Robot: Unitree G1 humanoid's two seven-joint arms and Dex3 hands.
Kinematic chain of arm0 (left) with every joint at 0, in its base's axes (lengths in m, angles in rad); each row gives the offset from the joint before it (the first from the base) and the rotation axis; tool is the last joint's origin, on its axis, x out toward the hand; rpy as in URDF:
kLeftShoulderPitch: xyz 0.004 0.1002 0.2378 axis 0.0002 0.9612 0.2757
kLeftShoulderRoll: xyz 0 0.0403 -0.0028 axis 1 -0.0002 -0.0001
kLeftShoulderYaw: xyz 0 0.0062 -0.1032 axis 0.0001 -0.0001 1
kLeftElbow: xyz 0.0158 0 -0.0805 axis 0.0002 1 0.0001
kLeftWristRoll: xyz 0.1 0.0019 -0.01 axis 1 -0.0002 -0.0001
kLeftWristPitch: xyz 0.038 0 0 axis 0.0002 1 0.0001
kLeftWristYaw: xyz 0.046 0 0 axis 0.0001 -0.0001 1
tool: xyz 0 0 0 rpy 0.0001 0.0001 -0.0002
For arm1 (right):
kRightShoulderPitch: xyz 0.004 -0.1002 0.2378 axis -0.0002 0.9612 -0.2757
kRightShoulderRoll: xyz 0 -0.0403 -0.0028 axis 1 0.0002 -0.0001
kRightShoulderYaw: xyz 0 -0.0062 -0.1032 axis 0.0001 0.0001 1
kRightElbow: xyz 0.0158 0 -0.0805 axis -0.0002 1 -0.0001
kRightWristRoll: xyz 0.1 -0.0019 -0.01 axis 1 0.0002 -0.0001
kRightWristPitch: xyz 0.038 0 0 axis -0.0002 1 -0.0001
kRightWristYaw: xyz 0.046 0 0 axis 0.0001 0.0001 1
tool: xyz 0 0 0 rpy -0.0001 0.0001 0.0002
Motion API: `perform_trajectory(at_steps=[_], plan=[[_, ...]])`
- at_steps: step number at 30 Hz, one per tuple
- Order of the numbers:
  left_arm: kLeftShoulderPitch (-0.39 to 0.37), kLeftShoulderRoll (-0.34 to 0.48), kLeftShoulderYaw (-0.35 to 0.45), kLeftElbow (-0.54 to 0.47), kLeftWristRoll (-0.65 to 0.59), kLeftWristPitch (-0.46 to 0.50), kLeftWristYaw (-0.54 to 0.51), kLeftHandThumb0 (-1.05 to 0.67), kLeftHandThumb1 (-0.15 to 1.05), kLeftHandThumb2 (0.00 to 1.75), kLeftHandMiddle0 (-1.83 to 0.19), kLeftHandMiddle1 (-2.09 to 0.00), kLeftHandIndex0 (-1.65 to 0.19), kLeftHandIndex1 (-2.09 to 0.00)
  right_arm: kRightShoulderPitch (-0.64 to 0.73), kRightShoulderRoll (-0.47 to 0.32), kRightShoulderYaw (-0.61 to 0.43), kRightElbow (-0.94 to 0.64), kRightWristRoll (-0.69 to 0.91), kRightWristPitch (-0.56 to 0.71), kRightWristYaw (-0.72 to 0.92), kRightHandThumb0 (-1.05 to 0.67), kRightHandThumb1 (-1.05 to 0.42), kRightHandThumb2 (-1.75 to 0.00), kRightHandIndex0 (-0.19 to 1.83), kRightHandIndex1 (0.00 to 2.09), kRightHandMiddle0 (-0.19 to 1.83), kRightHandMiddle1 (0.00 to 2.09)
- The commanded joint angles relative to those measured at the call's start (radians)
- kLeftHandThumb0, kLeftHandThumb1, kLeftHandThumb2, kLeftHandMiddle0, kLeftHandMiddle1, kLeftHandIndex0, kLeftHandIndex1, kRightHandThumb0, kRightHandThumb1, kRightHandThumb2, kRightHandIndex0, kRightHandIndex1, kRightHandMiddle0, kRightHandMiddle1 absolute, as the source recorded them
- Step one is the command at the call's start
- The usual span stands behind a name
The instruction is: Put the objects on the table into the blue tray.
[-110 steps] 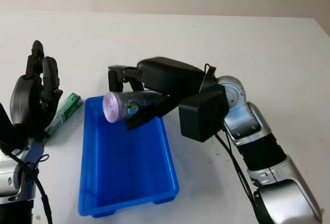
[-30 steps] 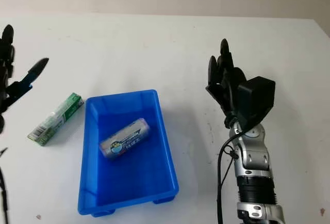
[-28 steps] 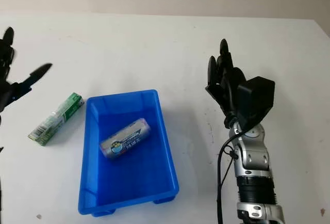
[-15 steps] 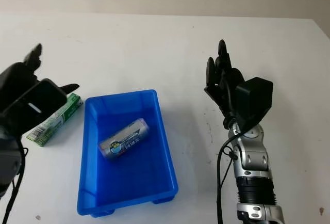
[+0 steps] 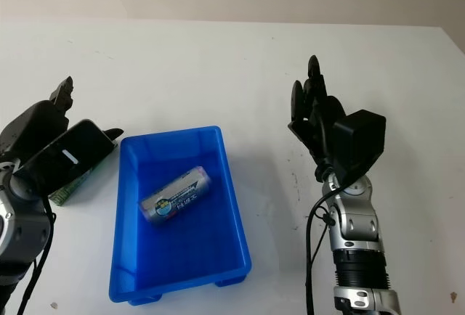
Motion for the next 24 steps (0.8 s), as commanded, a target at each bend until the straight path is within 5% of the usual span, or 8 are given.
perform_trajectory(at_steps=[1,21,22,24], plan=[[0.017,0.005,-0.007,0.004,0.020,0.006,-0.013,-0.80,1.05,0.13,0.05,-0.08,0.04,-0.06,0.009,-0.006,-0.004,-0.017,-0.001,-0.017,0.000,-0.69,-1.05,-0.74,-0.19,0.00,-0.19,0.00],[0.182,0.067,-0.052,-0.133,0.277,0.013,-0.265,-0.83,1.05,0.14,-0.06,-0.09,0.03,-0.07,-0.005,0.002,-0.006,-0.003,0.006,-0.019,-0.006,-0.69,-1.05,-0.74,-0.19,0.00,-0.19,0.00],[0.186,0.062,-0.048,-0.138,0.281,0.003,-0.271,-0.83,1.05,0.11,-0.09,-0.18,0.01,-0.08,-0.005,0.001,-0.006,-0.003,0.006,-0.021,-0.005,-0.70,-1.05,-0.74,-0.19,0.00,-0.19,0.00],[0.192,0.063,-0.047,-0.138,0.290,-0.024,-0.284,-0.82,1.05,0.09,0.10,-1.00,-0.06,-0.15,-0.004,-0.002,-0.006,-0.004,0.008,-0.022,0.000,-0.70,-1.05,-0.74,-0.19,0.00,-0.19,0.00]])
